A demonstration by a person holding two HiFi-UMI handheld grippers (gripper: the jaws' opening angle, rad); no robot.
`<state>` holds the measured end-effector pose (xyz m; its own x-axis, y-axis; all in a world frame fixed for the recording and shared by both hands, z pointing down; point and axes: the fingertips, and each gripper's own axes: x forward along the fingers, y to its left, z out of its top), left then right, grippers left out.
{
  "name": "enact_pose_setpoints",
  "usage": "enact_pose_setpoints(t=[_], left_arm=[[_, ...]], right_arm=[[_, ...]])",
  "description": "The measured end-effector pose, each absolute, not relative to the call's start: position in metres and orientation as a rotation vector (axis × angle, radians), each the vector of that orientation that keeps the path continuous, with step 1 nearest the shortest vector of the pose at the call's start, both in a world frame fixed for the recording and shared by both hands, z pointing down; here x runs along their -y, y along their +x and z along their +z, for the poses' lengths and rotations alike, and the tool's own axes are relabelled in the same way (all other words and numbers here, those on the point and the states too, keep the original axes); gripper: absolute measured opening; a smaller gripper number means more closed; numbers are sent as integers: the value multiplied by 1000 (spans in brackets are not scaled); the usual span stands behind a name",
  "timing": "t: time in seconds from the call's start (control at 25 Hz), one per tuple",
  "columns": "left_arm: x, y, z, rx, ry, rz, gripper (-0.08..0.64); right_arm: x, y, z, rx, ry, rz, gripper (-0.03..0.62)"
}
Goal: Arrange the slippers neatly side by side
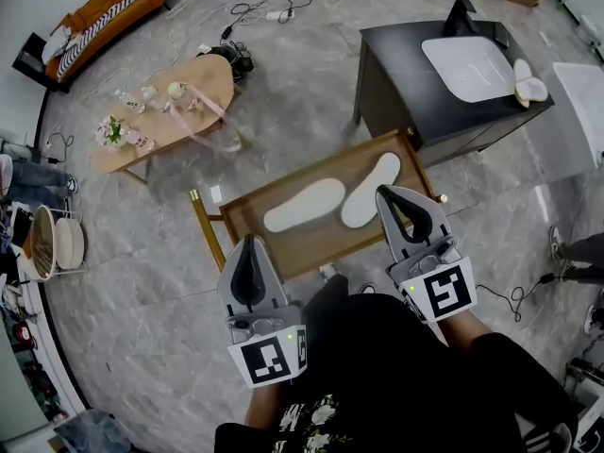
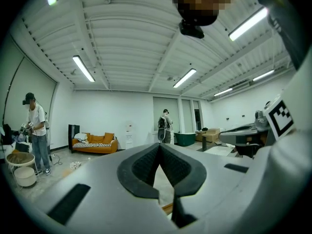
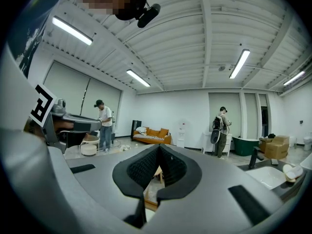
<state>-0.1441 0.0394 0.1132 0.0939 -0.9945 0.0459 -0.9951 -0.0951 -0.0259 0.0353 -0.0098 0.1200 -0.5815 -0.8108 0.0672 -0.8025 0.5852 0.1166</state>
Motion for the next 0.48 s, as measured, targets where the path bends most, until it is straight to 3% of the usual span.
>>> enact_pose_setpoints(t=[0.48], left_arm=[[-7, -156, 117, 2097, 2331, 70, 0]], right_arm=[[42, 26, 126, 2668, 1433, -103, -6]])
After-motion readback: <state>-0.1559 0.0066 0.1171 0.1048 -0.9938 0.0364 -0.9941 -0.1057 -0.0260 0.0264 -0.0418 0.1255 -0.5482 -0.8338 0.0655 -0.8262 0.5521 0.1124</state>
